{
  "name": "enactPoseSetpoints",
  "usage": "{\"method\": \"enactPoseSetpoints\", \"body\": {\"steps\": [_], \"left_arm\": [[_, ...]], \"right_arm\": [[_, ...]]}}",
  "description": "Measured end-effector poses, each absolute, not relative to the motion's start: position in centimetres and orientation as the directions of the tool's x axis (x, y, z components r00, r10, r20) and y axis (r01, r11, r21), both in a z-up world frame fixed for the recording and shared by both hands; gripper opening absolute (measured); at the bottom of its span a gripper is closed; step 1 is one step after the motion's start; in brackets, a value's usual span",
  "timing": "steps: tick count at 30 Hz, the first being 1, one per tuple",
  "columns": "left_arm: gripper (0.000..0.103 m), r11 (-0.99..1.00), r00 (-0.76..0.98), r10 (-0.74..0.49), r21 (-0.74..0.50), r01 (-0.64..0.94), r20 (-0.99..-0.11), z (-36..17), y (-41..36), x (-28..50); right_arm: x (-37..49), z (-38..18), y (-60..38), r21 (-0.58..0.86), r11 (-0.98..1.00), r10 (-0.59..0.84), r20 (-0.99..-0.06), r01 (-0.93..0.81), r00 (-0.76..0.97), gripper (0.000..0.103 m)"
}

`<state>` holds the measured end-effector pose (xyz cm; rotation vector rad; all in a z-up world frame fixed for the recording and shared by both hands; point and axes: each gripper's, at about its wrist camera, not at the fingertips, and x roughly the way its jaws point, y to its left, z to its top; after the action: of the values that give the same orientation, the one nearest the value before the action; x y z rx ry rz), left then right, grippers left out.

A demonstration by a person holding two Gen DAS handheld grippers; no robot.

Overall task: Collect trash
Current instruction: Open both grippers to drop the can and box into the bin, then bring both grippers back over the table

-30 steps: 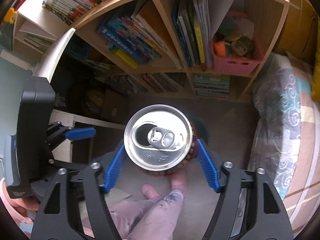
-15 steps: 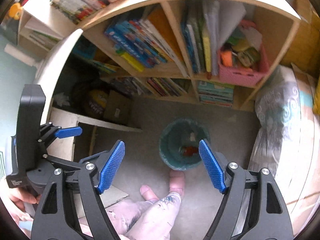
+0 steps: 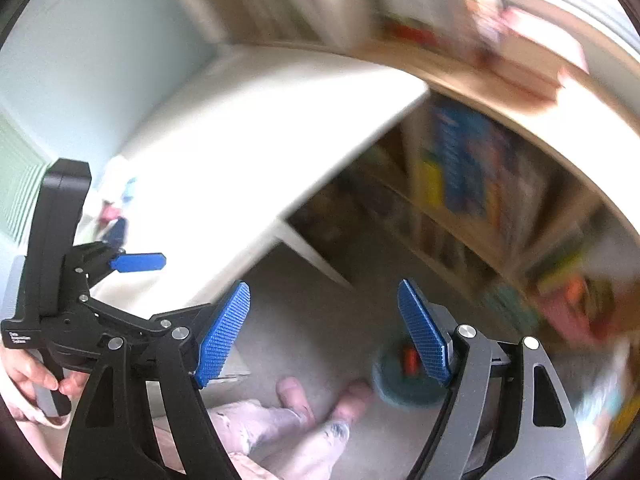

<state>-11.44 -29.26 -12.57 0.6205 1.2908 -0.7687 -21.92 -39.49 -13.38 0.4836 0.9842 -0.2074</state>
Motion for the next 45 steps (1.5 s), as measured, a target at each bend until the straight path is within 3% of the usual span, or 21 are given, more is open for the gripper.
{"method": "enactPoseSetpoints", "body": {"steps": [8, 16, 21, 45], "left_arm": [[0.089, 0.846, 0.212, -0.143, -0.009, 0.533, -0.967, -8.9, -17.2, -5.3], [0.089, 0.949, 0.27, -0.101, -0.011, 0.316, -0.958, -8.0, -7.5, -2.5], [0.09, 0.977, 0.288, -0.075, -0.012, 0.214, -0.955, -8.1, -2.8, -1.9], [0.096, 0.994, 0.326, -0.074, -0.044, 0.099, -0.942, -7.5, 0.8, -0.3]], "right_arm": [[-10.5, -10.6, -31.6, 0.278, 0.959, 0.202, -0.806, 0.055, 0.556, 0.077], [-4.5, -9.6, -23.1, 0.252, 0.951, 0.308, -0.8, -0.178, 0.514, 0.077], [-2.1, -9.2, -19.1, 0.224, 0.932, 0.344, -0.796, -0.285, 0.498, 0.086], [1.1, -9.0, -15.0, 0.169, 0.901, 0.354, -0.82, -0.4, 0.449, 0.088]]}}
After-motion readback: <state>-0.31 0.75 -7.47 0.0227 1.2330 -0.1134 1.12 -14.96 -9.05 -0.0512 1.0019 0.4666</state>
